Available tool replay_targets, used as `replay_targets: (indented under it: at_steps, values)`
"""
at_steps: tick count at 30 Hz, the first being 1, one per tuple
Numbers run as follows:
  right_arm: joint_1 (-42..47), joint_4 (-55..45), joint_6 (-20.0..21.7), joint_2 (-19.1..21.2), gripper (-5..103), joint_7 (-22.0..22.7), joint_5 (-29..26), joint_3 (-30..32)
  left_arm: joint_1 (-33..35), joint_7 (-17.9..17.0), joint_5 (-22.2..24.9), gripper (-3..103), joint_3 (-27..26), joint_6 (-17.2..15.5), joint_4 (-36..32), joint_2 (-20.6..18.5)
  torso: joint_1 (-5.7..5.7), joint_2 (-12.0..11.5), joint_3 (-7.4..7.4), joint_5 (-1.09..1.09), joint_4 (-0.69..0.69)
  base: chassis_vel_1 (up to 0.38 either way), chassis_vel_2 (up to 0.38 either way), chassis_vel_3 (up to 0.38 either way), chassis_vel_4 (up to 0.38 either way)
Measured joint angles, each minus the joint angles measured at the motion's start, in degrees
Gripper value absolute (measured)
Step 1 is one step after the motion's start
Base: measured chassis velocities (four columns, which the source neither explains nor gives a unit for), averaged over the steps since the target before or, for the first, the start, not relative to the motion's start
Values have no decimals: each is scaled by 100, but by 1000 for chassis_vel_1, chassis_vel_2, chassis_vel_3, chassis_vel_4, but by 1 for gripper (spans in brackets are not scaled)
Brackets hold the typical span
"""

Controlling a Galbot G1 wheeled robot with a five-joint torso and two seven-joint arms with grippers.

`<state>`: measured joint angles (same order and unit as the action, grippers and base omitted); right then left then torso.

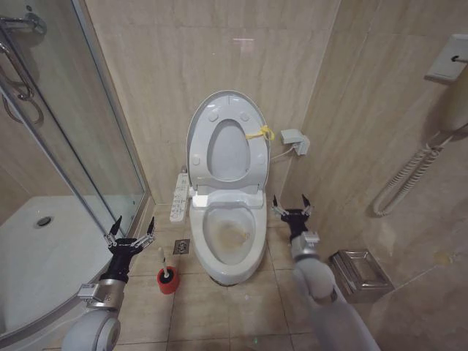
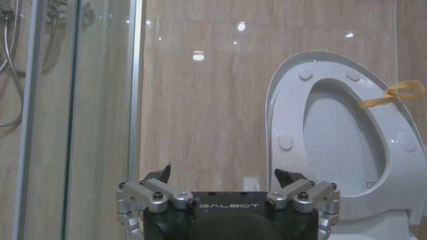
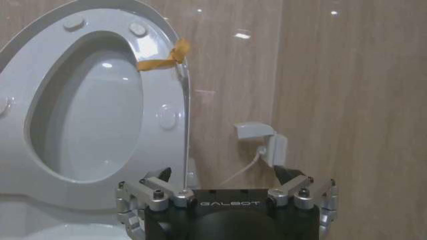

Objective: Open the toilet lid, clean the toilet bowl with a toilet brush, close the toilet lid, and flush.

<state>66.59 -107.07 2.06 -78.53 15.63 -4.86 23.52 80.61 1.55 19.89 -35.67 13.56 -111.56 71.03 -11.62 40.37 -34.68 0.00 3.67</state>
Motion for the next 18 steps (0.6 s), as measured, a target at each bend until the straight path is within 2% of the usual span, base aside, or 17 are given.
replay_targets:
  at_steps: [6, 18]
  values:
    - [583, -386, -169, -292, 100, 2, 144, 158, 0, 0, 0, 100, 0, 0, 0, 0, 0, 0, 0, 0, 0, 0, 0, 0, 0]
    - [1136, -687, -385, -452, 100, -258, 374, 218, 0, 0, 0, 100, 0, 0, 0, 0, 0, 0, 0, -1, 0, 0, 0, 0, 0]
